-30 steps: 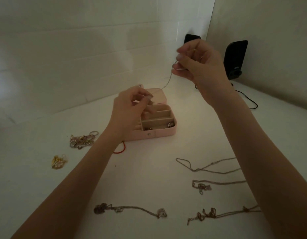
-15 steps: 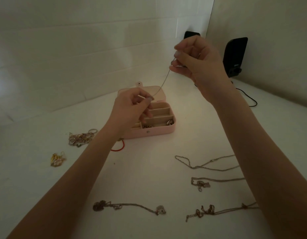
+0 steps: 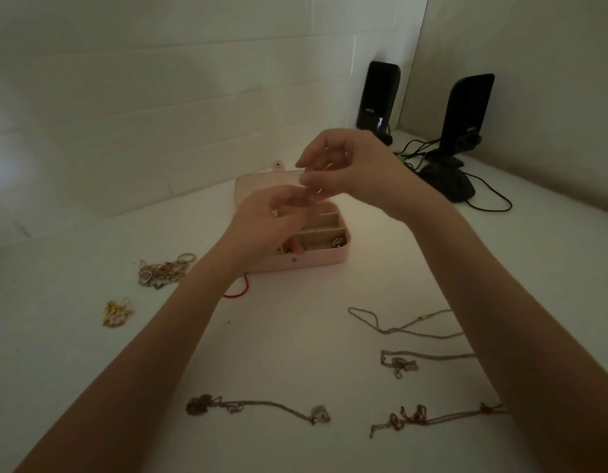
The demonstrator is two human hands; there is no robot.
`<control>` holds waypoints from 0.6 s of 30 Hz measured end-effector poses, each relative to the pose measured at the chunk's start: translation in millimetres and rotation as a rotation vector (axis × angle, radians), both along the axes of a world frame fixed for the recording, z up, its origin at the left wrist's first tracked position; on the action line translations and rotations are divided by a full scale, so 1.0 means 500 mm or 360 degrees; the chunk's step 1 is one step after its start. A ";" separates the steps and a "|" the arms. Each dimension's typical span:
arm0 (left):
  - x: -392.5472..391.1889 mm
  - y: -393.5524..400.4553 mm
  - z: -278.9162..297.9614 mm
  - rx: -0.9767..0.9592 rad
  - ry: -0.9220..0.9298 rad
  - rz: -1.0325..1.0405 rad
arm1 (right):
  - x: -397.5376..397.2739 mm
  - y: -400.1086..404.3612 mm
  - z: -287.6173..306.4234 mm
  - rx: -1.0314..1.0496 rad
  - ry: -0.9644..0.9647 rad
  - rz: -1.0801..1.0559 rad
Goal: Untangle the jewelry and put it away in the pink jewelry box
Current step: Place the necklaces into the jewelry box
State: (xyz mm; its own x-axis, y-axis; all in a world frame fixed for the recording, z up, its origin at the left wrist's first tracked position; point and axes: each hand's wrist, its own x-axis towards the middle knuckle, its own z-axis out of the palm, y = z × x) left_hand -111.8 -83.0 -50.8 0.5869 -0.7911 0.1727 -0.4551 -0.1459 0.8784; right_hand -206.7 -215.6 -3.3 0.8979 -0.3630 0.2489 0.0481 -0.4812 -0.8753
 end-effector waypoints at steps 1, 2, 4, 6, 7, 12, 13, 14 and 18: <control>-0.004 0.000 0.002 -0.0003 0.0071 -0.0043 | 0.003 0.003 -0.003 -0.0044 0.0000 0.0011; -0.006 0.000 0.003 -0.0029 0.0123 -0.0059 | 0.004 0.005 -0.003 -0.0071 -0.0001 0.0012; -0.001 0.003 0.004 -0.0118 0.0189 -0.0027 | 0.001 -0.001 -0.002 -0.0081 0.0002 -0.0032; 0.012 0.006 0.000 -0.0167 0.0151 0.0024 | -0.007 -0.012 -0.006 -0.0150 0.0062 -0.0116; 0.018 0.007 -0.003 -0.0144 0.0082 0.0040 | -0.013 -0.018 -0.012 -0.0210 0.0127 -0.0147; 0.024 0.009 -0.019 0.0205 -0.0489 -0.0062 | -0.040 -0.031 -0.078 -0.0601 0.0406 -0.0263; 0.023 0.008 -0.022 0.0268 -0.0617 -0.0086 | -0.043 -0.030 -0.091 -0.0661 0.0437 -0.0260; 0.024 0.008 -0.026 0.0324 -0.0733 -0.0085 | -0.044 -0.027 -0.100 -0.0709 0.0467 -0.0252; 0.026 0.007 -0.033 0.0413 -0.0971 -0.0013 | -0.041 -0.017 -0.111 -0.0812 0.0518 -0.0267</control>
